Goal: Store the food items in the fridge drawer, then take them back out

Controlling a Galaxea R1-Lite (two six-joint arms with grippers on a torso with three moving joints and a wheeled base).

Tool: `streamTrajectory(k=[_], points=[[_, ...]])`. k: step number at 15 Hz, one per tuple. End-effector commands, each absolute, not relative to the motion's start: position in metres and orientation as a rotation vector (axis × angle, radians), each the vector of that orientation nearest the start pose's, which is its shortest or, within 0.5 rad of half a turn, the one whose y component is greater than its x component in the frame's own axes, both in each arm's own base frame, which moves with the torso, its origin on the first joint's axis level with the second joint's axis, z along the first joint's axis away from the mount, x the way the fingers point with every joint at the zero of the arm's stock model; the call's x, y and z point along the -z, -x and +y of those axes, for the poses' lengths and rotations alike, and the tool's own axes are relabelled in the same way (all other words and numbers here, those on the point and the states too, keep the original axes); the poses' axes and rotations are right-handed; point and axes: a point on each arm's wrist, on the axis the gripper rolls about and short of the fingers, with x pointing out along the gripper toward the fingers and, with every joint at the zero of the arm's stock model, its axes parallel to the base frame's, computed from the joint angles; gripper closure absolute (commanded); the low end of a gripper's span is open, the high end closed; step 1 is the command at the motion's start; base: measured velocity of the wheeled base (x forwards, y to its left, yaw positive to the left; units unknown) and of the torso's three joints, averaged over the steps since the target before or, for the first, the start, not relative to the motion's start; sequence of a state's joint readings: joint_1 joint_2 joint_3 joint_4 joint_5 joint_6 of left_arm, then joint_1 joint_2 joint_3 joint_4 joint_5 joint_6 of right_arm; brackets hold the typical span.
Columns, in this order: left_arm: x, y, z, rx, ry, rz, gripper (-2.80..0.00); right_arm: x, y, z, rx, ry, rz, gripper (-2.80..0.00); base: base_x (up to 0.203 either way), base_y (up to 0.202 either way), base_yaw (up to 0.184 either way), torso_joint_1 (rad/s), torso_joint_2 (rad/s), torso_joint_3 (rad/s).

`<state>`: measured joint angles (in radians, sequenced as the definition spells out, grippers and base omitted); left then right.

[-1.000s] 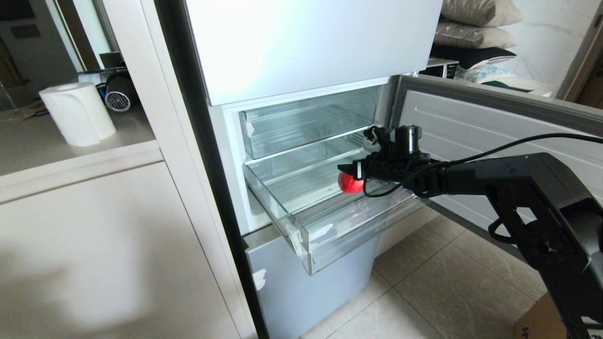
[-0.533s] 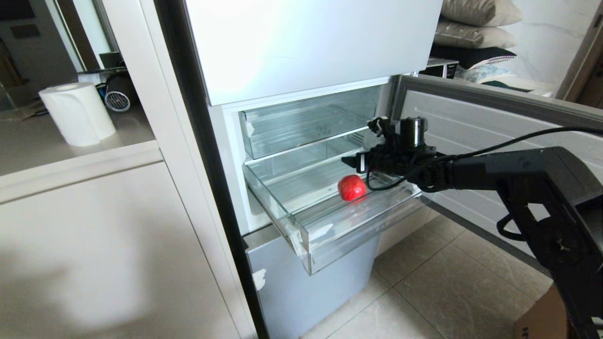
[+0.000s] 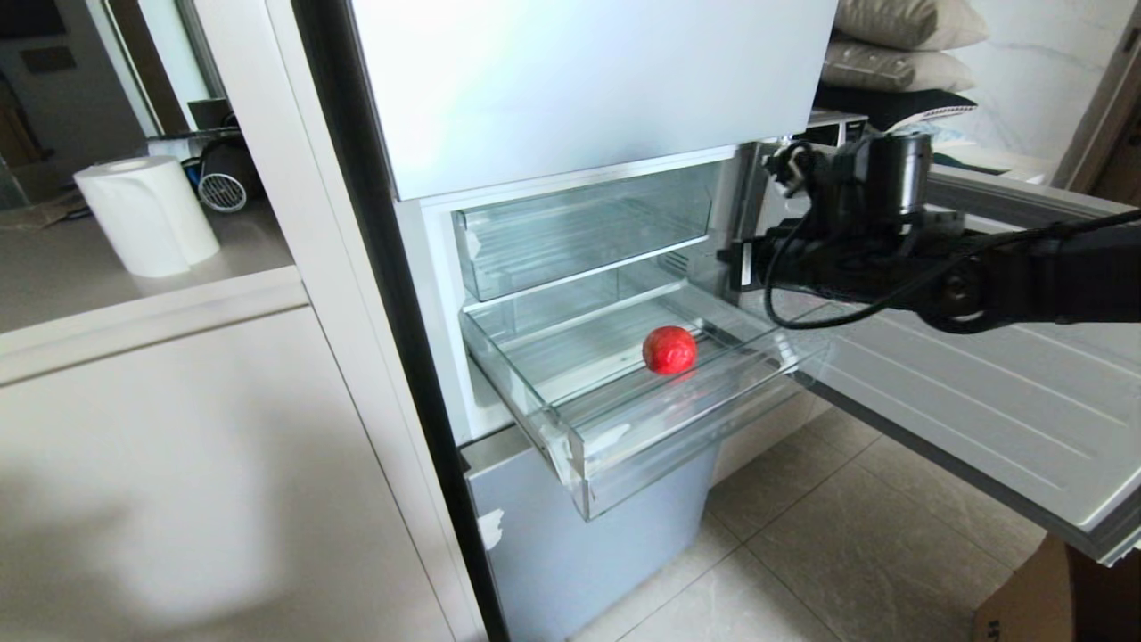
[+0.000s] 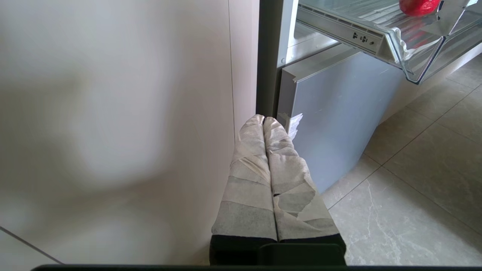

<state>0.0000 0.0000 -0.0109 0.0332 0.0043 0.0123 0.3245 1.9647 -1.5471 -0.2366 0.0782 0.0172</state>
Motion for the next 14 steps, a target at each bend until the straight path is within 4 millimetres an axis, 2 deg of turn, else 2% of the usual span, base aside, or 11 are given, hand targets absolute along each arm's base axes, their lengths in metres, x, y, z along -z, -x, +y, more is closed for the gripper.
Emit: streamTrajectory(k=[1,3,7,9,11,14], points=[[-0.075,0.024,0.000,-0.004,-0.012,0.023,0.00,-0.301,-0.303,0.105,-0.381,-0.002,0.109,0.00,0.000,0.000,0.000,0.000,0.00,0.000],[-0.075,0.024,0.000,-0.004,-0.012,0.025,0.00,-0.296,-0.253,0.087,-0.324,0.005,0.124,0.00,0.000,0.000,0.000,0.000,0.00,0.000],[-0.075,0.024,0.000,-0.004,-0.012,0.023,0.00,-0.291,-0.158,0.045,-0.139,0.040,0.047,0.00,0.000,0.000,0.000,0.000,0.00,0.000],[-0.075,0.024,0.000,-0.004,-0.012,0.025,0.00,-0.275,-0.117,0.028,-0.066,0.046,0.020,0.00,0.000,0.000,0.000,0.000,0.00,0.000],[-0.075,0.024,0.000,-0.004,-0.012,0.025,0.00,-0.243,-0.093,0.011,0.055,0.054,0.059,0.00,0.000,0.000,0.000,0.000,0.00,0.000],[-0.075,0.024,0.000,-0.004,-0.012,0.023,0.00,-0.233,-0.081,-0.019,0.346,0.015,0.062,0.00,0.000,0.000,0.000,0.000,0.00,0.000]])
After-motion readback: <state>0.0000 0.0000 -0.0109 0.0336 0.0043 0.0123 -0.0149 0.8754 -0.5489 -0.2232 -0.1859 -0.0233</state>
